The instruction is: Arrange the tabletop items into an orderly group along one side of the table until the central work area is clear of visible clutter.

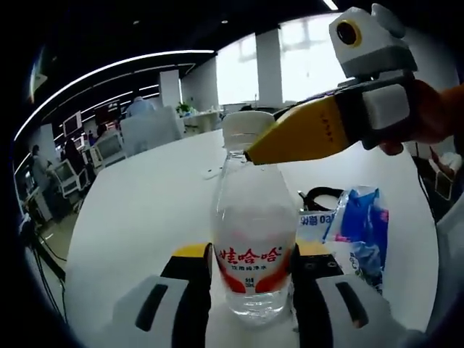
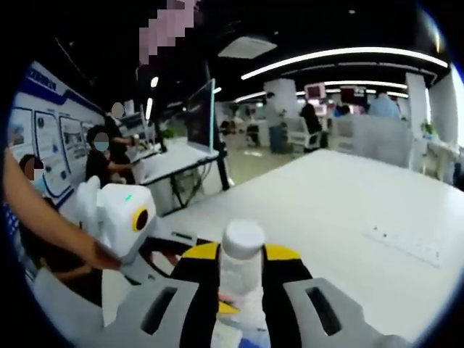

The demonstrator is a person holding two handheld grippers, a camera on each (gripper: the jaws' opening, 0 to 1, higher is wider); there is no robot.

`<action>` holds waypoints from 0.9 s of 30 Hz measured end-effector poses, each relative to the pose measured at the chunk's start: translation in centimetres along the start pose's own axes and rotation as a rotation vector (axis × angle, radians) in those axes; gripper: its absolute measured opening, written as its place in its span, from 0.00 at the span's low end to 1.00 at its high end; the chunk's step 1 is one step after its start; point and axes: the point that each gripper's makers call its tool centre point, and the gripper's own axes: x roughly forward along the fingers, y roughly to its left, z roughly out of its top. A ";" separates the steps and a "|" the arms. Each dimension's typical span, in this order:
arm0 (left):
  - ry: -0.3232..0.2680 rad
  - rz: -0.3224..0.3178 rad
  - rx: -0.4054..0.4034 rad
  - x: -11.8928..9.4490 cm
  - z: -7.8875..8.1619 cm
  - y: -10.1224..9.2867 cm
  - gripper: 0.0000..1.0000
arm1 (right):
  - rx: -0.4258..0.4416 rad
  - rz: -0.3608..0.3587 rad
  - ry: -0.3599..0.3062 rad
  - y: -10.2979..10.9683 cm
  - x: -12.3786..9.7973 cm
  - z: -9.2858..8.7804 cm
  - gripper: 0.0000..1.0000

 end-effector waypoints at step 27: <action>-0.002 0.001 -0.047 0.1 -0.6 0.1 0.40 | -0.095 0.026 0.037 1.8 0.9 0.2 0.19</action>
